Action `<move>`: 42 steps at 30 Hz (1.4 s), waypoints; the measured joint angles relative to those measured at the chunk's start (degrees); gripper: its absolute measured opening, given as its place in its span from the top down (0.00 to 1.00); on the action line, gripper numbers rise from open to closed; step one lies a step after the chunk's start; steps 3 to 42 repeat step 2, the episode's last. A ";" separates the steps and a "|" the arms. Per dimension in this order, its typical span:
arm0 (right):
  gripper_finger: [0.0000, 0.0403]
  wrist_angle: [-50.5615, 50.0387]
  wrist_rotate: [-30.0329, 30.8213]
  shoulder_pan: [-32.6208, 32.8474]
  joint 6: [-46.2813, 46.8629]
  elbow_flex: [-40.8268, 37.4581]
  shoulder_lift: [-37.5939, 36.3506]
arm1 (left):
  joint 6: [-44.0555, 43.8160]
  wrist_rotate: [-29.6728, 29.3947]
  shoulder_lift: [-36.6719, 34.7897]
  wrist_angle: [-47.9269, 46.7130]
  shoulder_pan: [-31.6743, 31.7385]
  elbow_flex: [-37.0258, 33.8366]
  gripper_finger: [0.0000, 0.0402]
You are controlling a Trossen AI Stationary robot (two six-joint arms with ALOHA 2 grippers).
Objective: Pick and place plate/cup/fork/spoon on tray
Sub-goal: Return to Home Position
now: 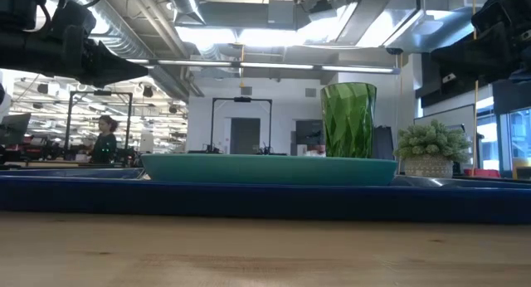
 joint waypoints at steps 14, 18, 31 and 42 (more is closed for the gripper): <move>0.95 0.01 0.00 -0.01 0.00 0.00 0.01 | 0.00 0.00 0.00 0.00 -0.01 0.00 1.00; 0.95 0.01 0.00 -0.01 0.00 0.00 0.01 | 0.00 0.00 0.00 0.00 -0.01 0.00 1.00; 0.95 0.01 0.00 -0.01 0.00 0.00 0.01 | 0.00 0.00 0.00 0.00 -0.01 0.00 1.00; 0.95 0.01 0.00 -0.01 0.00 0.00 0.01 | 0.00 0.00 0.00 0.00 -0.01 0.00 1.00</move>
